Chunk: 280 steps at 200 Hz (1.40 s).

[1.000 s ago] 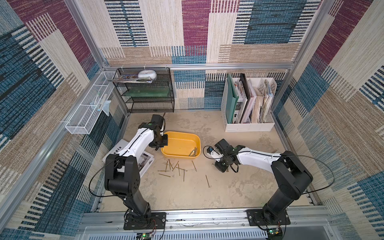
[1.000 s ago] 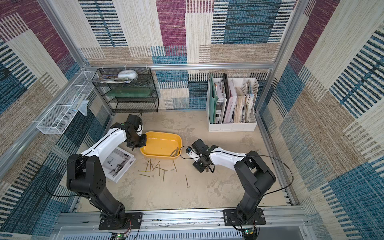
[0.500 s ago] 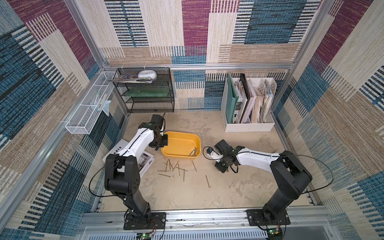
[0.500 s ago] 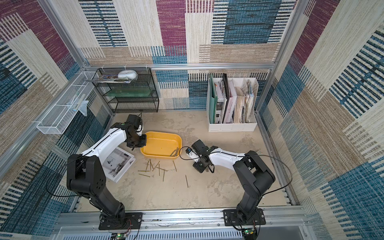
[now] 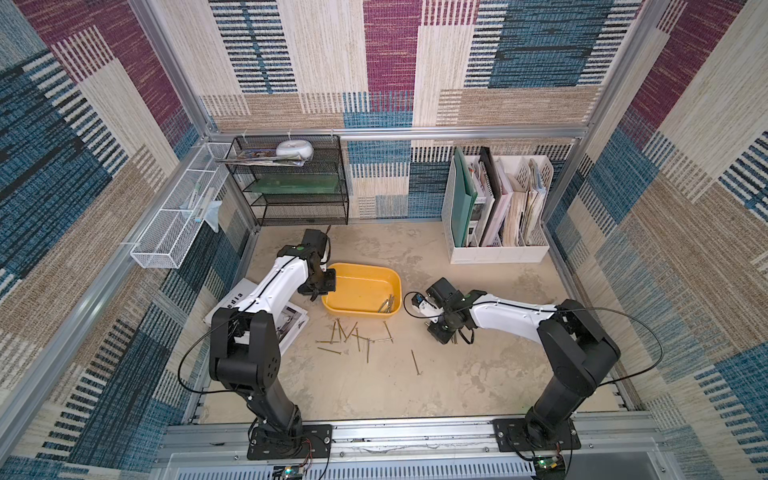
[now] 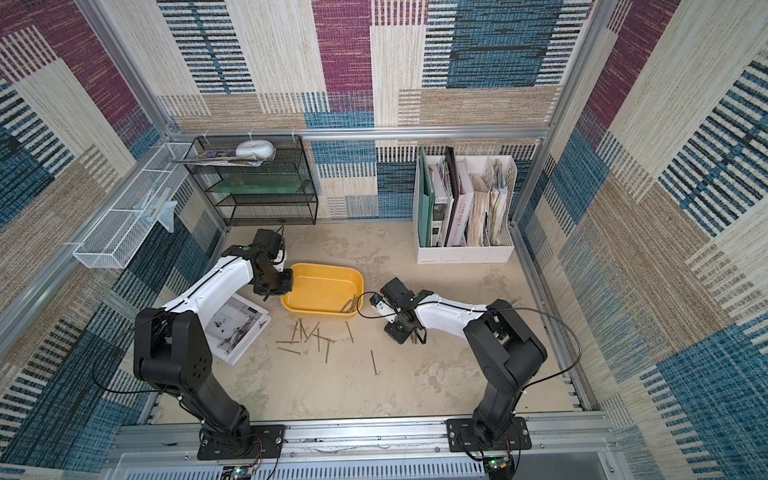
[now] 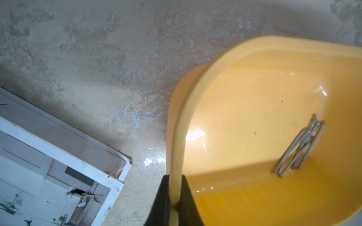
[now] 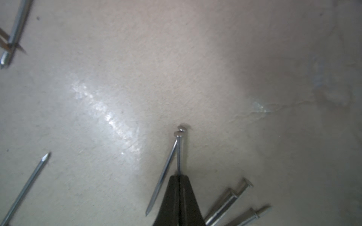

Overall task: Put the nails on the desktop into the storage box
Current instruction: Pick up the nail from the center of the board, then place the nail in the storage box.

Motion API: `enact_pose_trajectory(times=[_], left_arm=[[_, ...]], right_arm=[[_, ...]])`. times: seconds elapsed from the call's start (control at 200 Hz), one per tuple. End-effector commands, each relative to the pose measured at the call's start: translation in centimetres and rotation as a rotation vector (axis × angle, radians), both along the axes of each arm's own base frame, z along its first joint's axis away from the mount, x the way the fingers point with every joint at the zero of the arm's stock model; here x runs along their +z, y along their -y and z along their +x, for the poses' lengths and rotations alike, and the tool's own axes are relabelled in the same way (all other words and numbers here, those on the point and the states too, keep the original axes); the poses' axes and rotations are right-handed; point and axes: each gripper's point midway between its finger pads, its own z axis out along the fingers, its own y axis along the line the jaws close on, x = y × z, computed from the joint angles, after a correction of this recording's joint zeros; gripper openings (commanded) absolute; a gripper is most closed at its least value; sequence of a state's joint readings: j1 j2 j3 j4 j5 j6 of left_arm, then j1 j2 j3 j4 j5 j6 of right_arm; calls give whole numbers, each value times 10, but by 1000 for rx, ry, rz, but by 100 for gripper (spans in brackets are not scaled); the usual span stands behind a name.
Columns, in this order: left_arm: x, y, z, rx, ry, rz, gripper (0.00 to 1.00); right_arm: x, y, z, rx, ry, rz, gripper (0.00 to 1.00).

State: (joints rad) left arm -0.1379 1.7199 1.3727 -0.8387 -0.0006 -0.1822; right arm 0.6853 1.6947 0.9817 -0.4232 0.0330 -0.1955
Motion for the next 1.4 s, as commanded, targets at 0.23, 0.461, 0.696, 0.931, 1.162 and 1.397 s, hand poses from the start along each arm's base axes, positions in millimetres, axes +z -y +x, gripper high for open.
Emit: enact_pose_trajectory(times=[0.23,0.461,0.696,0.931,1.162,1.397], left_arm=[[3,2,1,-6,1,-8,0],[5,2,1,-5,6,-10,0],[7,2,1,-3,12,-13,0],[13,3,2,0,30,-19,0],[17,4,3,-2,44,-30,0],[19,5,3,-4,47,-32,0]], right_arm=[[99,-35,19,-86,90,285,0],[165,-115,35,-200,-52,799,0],[166,-167,48,-292,-244,1005,0],[123,-189,56,-442,-379,1030,0],[94,-204,63,-521,-416,1017,0],[72,-201,72,-566,-383,942,0]])
